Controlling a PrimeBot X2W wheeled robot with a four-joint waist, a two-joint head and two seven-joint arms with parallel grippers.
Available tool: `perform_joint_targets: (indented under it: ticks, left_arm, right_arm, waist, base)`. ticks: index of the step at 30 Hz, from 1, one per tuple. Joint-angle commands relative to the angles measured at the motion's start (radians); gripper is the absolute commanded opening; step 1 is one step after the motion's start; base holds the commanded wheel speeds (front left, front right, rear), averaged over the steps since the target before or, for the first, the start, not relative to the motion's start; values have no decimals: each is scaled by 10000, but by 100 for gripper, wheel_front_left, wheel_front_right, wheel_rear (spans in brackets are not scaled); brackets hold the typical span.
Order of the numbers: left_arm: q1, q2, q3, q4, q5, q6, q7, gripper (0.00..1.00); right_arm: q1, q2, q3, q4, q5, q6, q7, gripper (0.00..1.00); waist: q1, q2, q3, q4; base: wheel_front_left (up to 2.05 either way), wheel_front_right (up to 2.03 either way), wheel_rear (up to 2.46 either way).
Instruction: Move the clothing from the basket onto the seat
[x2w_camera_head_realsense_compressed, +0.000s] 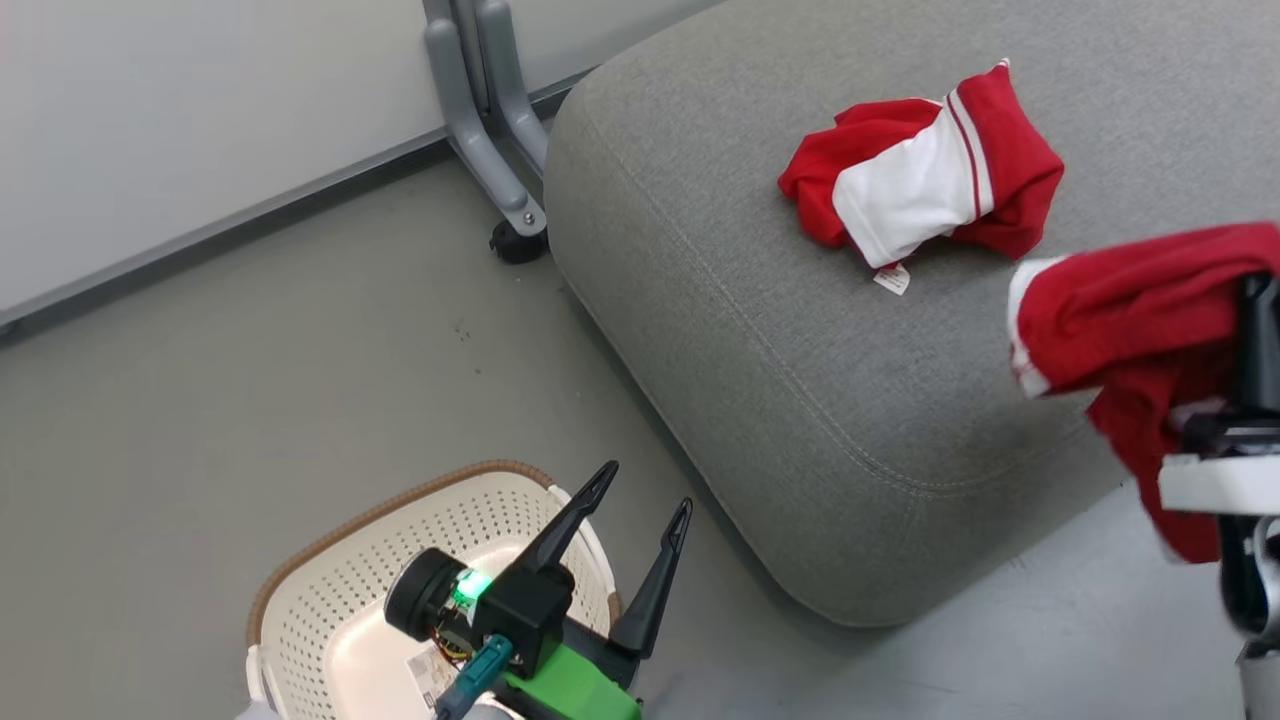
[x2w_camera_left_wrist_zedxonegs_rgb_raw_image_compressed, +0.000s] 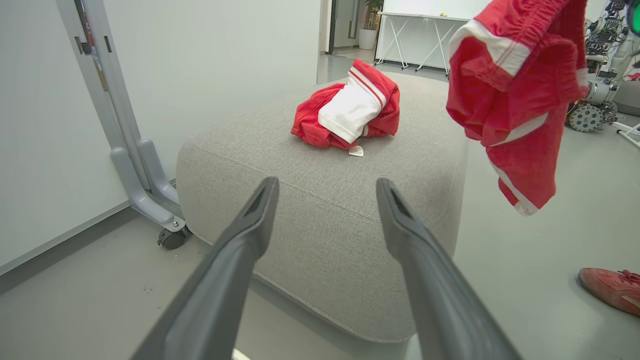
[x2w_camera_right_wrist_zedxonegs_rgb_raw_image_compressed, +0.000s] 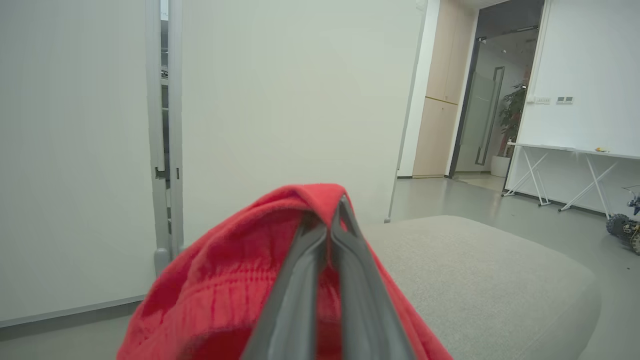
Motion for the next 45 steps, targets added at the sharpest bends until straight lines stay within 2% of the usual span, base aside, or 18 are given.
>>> perform_joint_targets:
  ticks: [1, 6, 11, 17, 23, 30, 33, 37, 38, 39, 45]
  left_arm:
    - [-213, 120, -19, -56, 93, -69, -8, 100]
    - [-809, 179, -228, -291, 414, -225, 82, 100]
    - [-1590, 272, -268, -1035, 565, -287, 478, 100]
    - [-2272, 606, -71, -2320, 893, -159, 997, 100]
    - [-2554, 885, 181, -3080, 1038, 2, 1204, 100]
    - [-2637, 905, 188, -3281, 992, 47, 1141, 100]
    - [-2716, 888, 199, -3308, 905, 41, 1128, 100]
    - [-2765, 970, 280, -3209, 878, 91, 1033, 100]
    - [-2776, 982, 282, -3175, 875, 95, 1006, 100]
    - [-2804, 990, 280, -3133, 879, 97, 989, 100]
    - [-2557, 705, 399, -2608, 269, 63, 769, 100]
  right_arm:
    - [-434, -167, -142, 36, -66, -14, -30, 0]
    - [-2117, -738, -632, 412, -70, -14, -30, 0]
    - [-3969, -996, -1302, 1036, -319, -16, -30, 0]
    - [-6279, -1891, -1726, 2874, -476, -14, -30, 0]
    - [-8080, -2909, -1558, 5244, -731, -14, -26, 0]
    - [-9020, -3271, -1277, 7710, -1065, -14, -28, 0]
    - [-9183, -3410, -1188, 8256, -1236, -14, -28, 0]
    - [-9234, -3258, -1273, 8714, -1338, -14, -28, 0]
    - [-9219, -3235, -1329, 8775, -1369, -14, -29, 45]
    - [-9211, -3222, -1438, 8800, -1456, -14, -29, 100]
    - [-8655, -2732, -2039, 7981, -2008, -14, -29, 100]
  waist:
    - [-1, 0, 705, 542]
    - [-1, 0, 1797, 1174]
    - [-1, 0, 3060, 1949]
    - [-1, 0, 4613, 2724]
    - [-1, 0, 5864, 3217]
    - [-1, 0, 6633, 3482]
    - [-1, 0, 6797, 3531]
    - [-1, 0, 6781, 3476]
    - [-1, 0, 6736, 3458]
    - [-1, 0, 6673, 3439]
    - [-1, 0, 5726, 3336]
  base:
    - [0, 0, 0]
    - [0, 0, 0]
    - [0, 0, 0]
    - [0, 0, 0]
    - [0, 0, 0]
    - [0, 0, 0]
    - [0, 0, 0]
    - [0, 0, 0]
    - [0, 0, 0]
    - [0, 0, 0]
    - [0, 0, 0]
